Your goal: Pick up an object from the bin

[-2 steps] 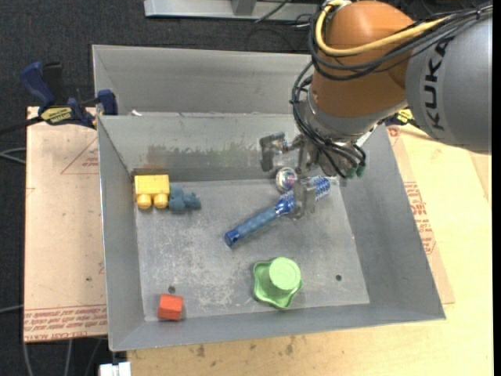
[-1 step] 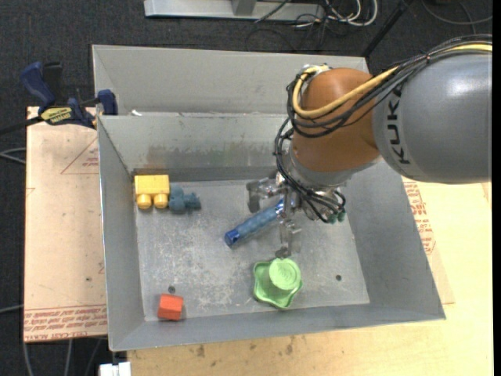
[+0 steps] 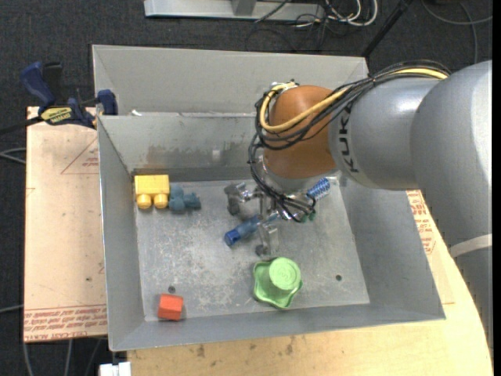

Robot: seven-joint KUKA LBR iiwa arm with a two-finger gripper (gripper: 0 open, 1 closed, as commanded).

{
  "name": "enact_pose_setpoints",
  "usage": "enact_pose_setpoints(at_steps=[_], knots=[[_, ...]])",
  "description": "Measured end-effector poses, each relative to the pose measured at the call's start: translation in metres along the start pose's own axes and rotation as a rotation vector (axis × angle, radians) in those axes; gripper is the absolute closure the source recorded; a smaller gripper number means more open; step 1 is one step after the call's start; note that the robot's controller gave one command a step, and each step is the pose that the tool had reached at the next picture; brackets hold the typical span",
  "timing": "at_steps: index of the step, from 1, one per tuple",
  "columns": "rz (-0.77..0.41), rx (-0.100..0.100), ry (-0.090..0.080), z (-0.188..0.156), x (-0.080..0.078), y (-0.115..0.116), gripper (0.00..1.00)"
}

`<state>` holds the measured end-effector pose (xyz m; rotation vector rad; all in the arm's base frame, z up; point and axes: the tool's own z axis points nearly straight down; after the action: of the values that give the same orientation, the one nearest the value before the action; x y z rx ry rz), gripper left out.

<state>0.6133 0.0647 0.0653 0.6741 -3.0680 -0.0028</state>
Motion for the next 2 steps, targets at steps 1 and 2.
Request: enact_pose_setpoints(at_steps=[1,2], knots=[[0.001,0.001,-0.004,-0.006,-0.001,-0.001,1.0],[0.06,0.003,-0.013,-0.187,-0.007,0.041,1.0]])
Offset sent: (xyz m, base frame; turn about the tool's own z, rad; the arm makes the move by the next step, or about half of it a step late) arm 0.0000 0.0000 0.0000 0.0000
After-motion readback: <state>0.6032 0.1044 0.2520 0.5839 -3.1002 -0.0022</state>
